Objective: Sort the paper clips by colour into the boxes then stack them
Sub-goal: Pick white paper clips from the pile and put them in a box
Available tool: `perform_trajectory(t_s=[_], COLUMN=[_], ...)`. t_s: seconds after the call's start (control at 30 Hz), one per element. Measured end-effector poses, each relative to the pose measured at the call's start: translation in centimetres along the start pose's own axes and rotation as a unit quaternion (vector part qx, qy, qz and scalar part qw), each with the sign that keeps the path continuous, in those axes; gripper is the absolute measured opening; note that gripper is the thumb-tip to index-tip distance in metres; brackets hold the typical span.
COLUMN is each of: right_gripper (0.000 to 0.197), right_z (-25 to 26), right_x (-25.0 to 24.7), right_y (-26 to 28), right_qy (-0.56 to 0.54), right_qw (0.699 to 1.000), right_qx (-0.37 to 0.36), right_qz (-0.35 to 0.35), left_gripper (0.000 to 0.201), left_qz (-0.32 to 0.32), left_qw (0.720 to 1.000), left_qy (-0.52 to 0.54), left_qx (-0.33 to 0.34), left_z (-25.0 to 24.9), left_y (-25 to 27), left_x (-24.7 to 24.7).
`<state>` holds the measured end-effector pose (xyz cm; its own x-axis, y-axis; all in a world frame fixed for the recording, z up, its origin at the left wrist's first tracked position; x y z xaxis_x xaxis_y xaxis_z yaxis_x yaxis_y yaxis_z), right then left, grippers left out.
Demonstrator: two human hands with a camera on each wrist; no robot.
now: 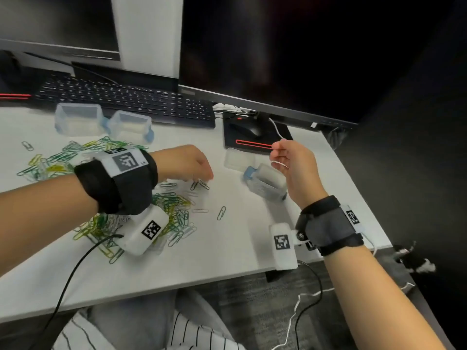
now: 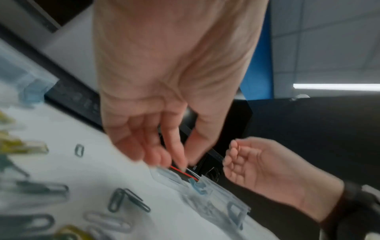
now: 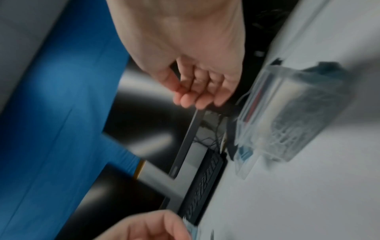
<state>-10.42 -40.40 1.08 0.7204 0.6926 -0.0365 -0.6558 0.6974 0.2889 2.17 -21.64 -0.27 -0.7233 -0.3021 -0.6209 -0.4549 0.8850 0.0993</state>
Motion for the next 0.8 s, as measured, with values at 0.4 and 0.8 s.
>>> perform_trajectory(t_s=[0.4, 0.8], right_gripper=[0.007, 0.025], right_z=[-5.7, -4.1], right_x=[11.8, 11.0], right_y=[4.2, 1.1], right_qy=[0.626, 0.272], right_qw=[0.713, 0.916], right_qx=[-0.178, 0.105], right_qz=[0.260, 0.275], left_gripper=[0.035, 0.018], left_qz=[0.117, 0.109], left_qw=[0.939, 0.955], left_qy=[-0.322, -0.275], left_qx=[-0.022, 0.022], left_z=[1.5, 1.5], left_y=[-0.8, -0.5], left_x=[0.5, 0.1])
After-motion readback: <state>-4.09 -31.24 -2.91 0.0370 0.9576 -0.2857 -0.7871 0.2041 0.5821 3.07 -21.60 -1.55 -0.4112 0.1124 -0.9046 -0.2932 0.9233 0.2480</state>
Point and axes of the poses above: each hand's wrist, its own y-axis away from the middle knuckle, its own x-axis out of the palm, z = x × y, the point moved 5 cm from there along -y, towards the middle knuckle, and after that the axes turned 13 degrees about x, right-handed, at the moved point
